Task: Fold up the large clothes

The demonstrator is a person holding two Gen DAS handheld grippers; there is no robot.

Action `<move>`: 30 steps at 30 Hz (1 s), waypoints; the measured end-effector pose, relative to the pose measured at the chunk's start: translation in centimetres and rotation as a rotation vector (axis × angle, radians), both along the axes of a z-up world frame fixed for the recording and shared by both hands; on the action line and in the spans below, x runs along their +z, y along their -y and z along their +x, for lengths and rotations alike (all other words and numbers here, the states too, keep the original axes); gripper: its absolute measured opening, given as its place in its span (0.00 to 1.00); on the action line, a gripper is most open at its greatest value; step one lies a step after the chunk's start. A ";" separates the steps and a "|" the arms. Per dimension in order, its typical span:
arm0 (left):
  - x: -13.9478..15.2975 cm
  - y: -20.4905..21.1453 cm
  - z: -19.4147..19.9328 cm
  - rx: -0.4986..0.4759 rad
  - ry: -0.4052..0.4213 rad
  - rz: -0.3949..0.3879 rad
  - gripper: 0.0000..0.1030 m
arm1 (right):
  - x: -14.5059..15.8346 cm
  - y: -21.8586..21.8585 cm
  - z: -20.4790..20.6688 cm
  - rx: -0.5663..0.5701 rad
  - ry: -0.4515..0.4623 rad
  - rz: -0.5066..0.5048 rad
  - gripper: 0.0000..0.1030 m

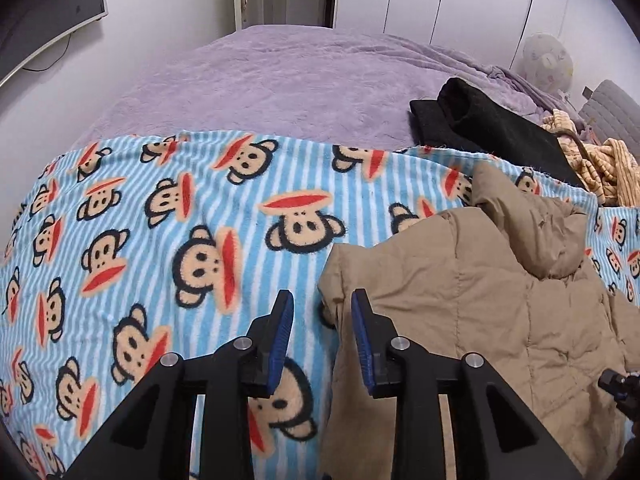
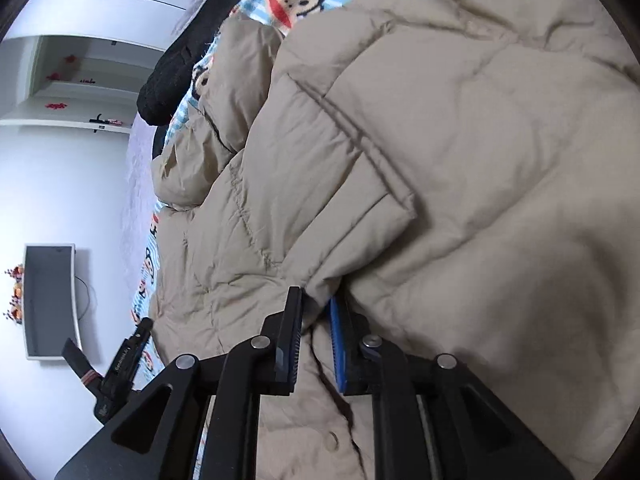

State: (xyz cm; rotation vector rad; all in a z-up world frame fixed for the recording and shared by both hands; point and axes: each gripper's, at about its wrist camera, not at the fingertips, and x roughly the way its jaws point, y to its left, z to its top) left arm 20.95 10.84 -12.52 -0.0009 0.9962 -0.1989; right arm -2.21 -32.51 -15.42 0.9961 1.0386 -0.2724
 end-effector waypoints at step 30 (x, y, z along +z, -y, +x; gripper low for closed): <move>1.0 10.1 -11.0 -0.117 -0.007 0.142 1.00 | 1.9 4.1 -7.0 0.114 -0.013 -0.124 0.36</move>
